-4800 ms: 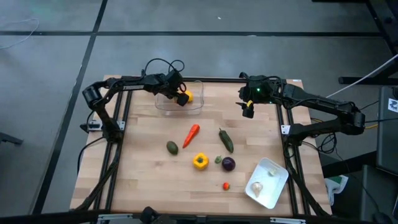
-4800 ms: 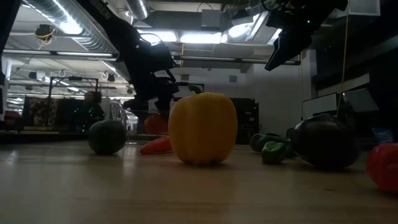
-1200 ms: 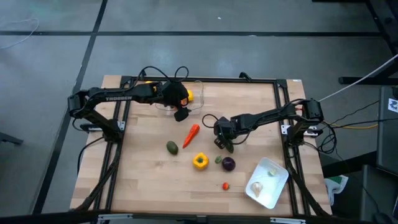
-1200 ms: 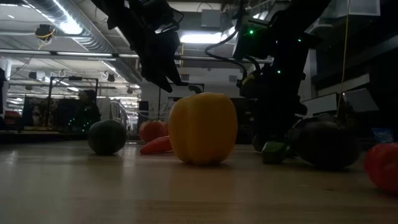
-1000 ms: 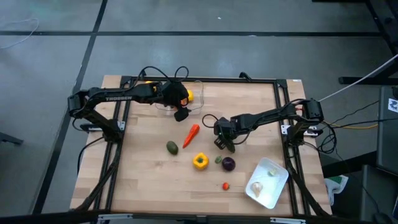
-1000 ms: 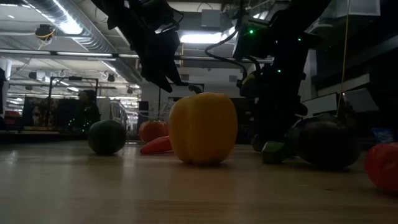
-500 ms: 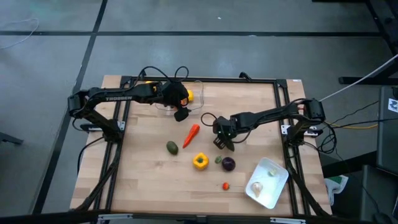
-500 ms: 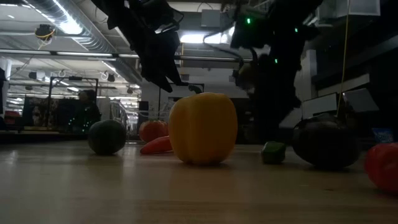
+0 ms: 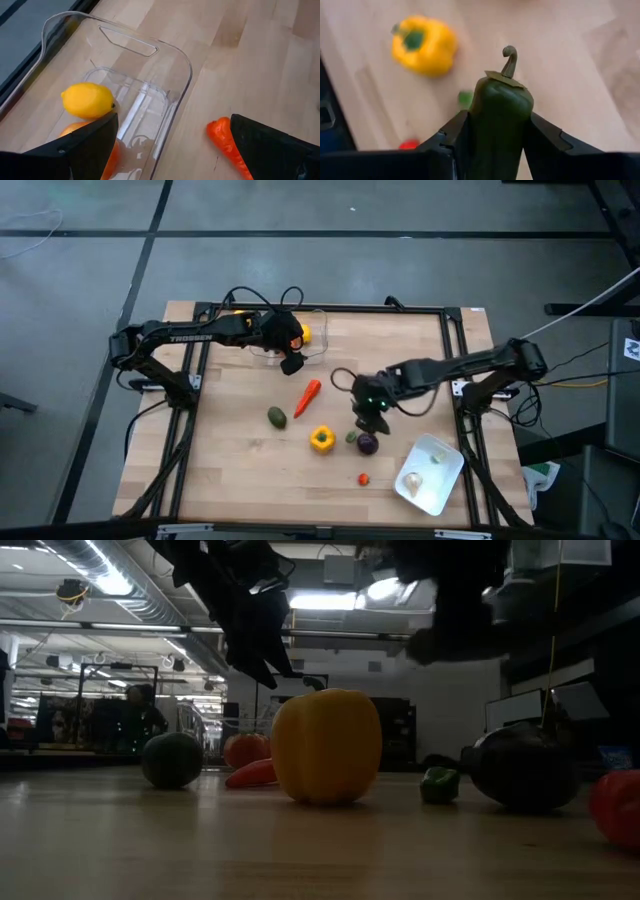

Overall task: Sort produce into baskets
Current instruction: Put the top green chili pepper into the white bin

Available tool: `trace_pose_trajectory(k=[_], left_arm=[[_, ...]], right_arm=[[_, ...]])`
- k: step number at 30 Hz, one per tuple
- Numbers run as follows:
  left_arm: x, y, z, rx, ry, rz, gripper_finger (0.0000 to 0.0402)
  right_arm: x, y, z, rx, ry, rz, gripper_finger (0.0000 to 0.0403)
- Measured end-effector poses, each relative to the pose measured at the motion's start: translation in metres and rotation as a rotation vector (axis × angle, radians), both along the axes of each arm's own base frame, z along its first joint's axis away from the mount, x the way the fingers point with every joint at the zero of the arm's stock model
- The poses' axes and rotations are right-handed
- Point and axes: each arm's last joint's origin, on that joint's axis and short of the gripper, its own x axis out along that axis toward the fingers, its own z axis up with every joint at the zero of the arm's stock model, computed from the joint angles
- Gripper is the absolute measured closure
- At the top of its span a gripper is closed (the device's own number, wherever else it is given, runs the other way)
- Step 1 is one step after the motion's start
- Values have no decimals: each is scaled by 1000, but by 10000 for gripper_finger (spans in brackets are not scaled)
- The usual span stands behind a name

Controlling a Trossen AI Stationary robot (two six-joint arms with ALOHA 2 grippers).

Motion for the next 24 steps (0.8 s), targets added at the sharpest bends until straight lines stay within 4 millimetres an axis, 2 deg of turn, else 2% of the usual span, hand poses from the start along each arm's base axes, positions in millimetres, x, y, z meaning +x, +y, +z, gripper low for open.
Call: trace_pose_trajectory(k=[7, 15, 24], left_arm=[[0, 0, 0, 0, 0, 0, 20], [0, 0, 0, -1, 0, 0, 20], [0, 0, 0, 0, 0, 1, 20]], right_arm=[[-26, 46, 4, 17, 98, 65, 256], [-68, 93, -1, -41, 269, 86, 255], [-111, 128, -21, -121, 387, 143, 255]])
